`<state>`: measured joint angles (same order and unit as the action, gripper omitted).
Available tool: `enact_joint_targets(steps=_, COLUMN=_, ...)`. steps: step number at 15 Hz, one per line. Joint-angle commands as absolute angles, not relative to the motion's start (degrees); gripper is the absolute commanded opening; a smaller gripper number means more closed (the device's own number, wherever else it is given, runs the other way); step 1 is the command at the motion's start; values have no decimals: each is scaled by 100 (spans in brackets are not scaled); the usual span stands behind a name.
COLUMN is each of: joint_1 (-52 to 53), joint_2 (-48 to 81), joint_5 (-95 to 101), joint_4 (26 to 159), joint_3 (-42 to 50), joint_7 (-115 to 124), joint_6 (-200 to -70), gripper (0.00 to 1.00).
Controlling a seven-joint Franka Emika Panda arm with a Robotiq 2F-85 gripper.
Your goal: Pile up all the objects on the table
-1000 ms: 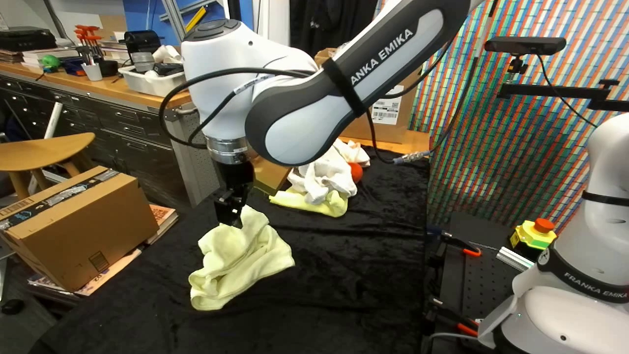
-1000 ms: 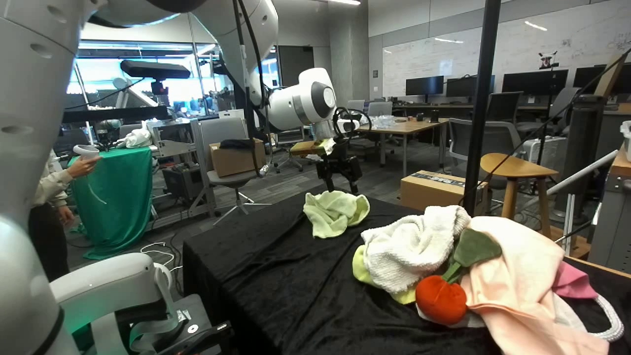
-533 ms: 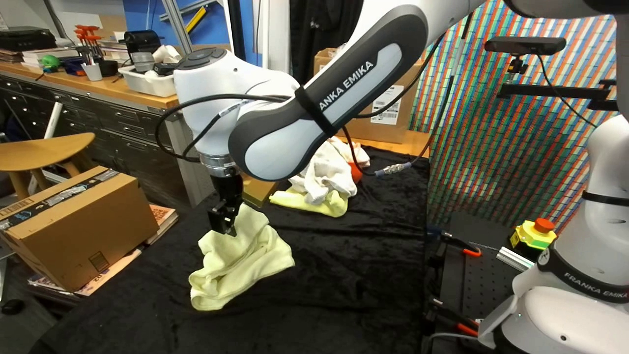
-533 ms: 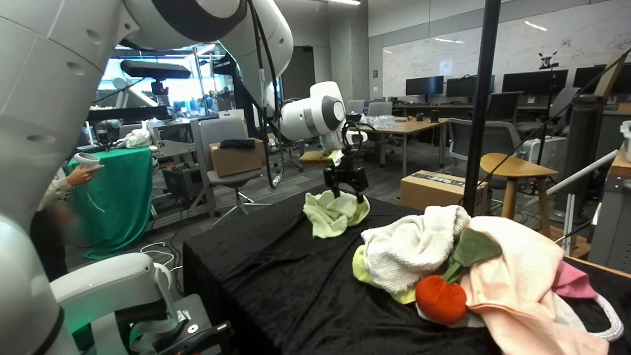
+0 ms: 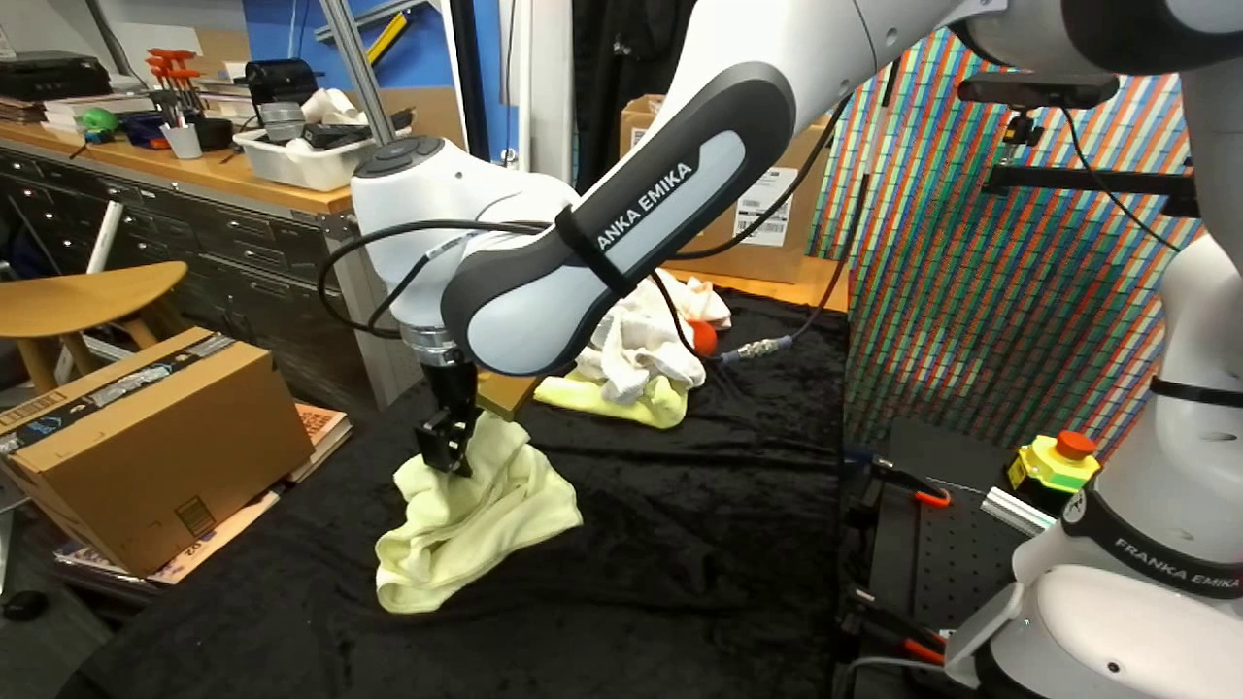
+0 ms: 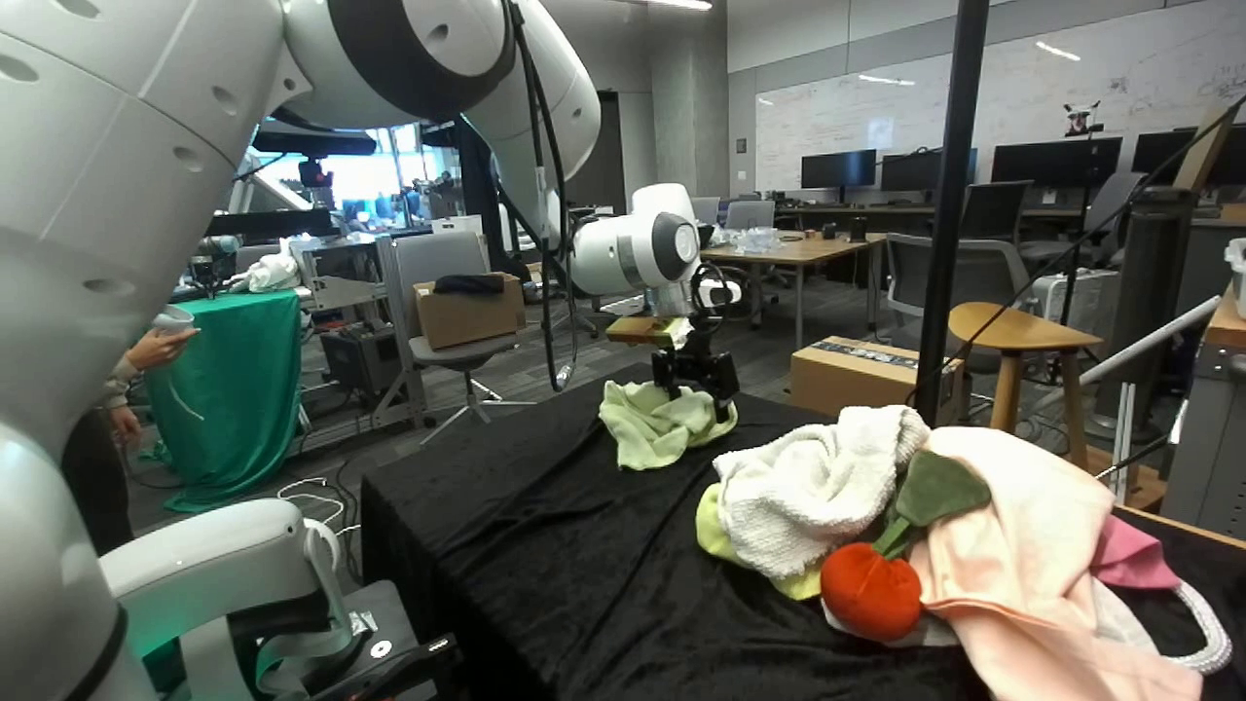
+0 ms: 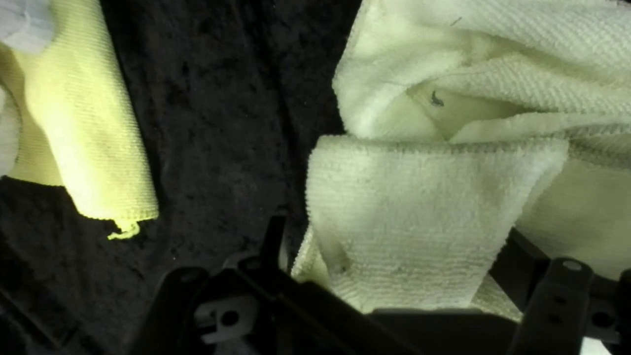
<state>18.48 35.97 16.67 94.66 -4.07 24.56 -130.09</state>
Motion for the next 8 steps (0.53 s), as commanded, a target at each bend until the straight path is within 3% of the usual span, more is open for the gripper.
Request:
enact_joint_targets(steps=1, joint_1=1874, joint_2=3715, joint_5=1435, joint_4=9225, joint_3=-363, joint_7=2249, joint_6=-13005, gripper=100)
enact_joint_targets(steps=2, joint_1=1881, joint_2=3706, joint_5=1420, joint_4=9220, joint_3=-365, joint_7=2230, joint_6=-13001, gripper=99)
enact_joint_targets(steps=3, joint_1=1884, joint_2=3699, joint_5=1398, joint_4=9216, joint_3=-367, joint_7=2221, joint_6=-12999, gripper=74)
enact_joint_targets(steps=5, joint_1=1889, joint_2=3695, joint_5=1357, joint_4=9205, joint_3=-370, joint_7=2180, joint_6=-12992, gripper=70)
enact_joint_targets(steps=8, joint_1=1893, joint_2=3693, joint_5=1316, joint_4=9185, joint_3=-373, joint_7=2153, joint_6=-12980, gripper=45)
